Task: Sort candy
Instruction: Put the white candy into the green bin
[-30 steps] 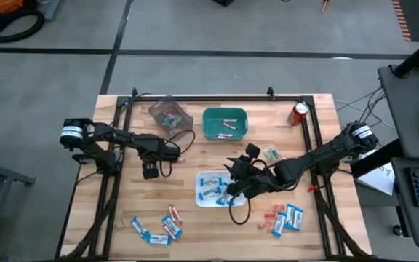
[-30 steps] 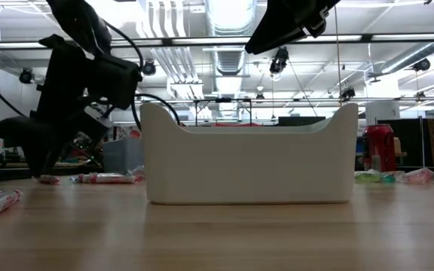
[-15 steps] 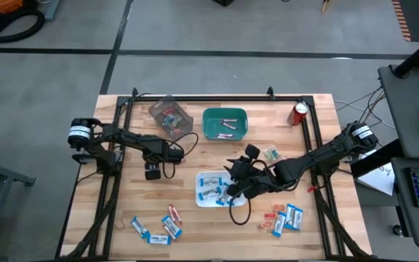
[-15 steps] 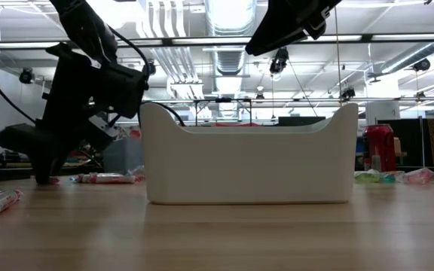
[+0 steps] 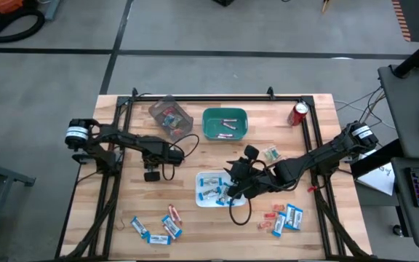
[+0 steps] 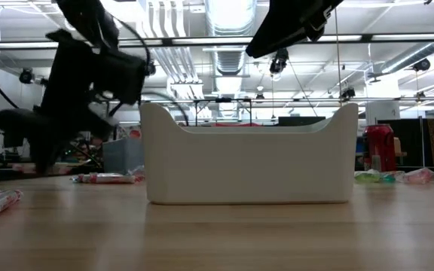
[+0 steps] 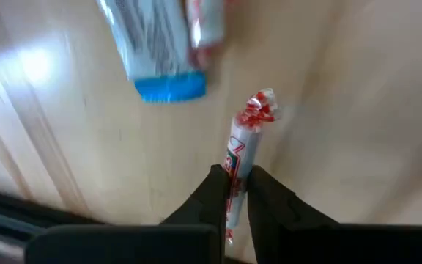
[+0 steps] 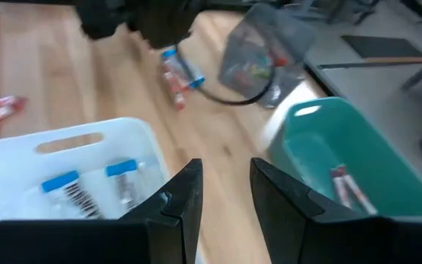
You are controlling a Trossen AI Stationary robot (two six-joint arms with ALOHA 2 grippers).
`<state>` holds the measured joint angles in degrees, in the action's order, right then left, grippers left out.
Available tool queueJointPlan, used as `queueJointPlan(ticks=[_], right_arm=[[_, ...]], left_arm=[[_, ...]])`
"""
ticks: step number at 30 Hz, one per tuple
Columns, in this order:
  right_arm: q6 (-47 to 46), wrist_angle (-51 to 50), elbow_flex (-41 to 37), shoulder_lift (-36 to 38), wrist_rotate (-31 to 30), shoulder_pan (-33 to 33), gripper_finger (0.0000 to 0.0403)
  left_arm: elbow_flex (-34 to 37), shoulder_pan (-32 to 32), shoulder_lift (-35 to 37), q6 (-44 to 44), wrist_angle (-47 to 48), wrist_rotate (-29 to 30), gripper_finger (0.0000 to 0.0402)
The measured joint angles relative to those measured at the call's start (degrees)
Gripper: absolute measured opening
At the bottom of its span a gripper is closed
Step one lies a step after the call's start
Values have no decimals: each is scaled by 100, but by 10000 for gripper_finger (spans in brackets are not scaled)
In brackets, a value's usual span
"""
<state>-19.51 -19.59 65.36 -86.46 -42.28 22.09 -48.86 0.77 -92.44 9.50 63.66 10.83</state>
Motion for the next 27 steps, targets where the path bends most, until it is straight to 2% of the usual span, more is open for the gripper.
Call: queueJointPlan(ticks=[3, 6, 10, 15, 20, 24, 27], right_arm=[[4, -2, -1, 0, 281, 2, 109], [9, 38, -36, 0, 354, 2, 109], [17, 299, -188, 0, 352, 2, 109], [420, 1198, -523, 0, 343, -25, 109], [1214, 2516, -826, 0, 331, -75, 109], [1530, 3047, -874, 0, 290, -127, 109], [1607, 3230, -874, 0, -24, -183, 109]], left_arm=[[-220, -64, 367, -86, -113, -228, 5], [-424, -122, 824, -222, -712, -283, 3], [-511, -194, 1508, -484, -2068, -284, 2], [-354, -255, 2105, -694, -4171, -285, 7], [-277, -327, 2104, -758, -5820, -286, 8], [-265, -393, 1793, -908, -6437, -394, 8], [-264, -461, 1505, -907, -6959, -436, 9]])
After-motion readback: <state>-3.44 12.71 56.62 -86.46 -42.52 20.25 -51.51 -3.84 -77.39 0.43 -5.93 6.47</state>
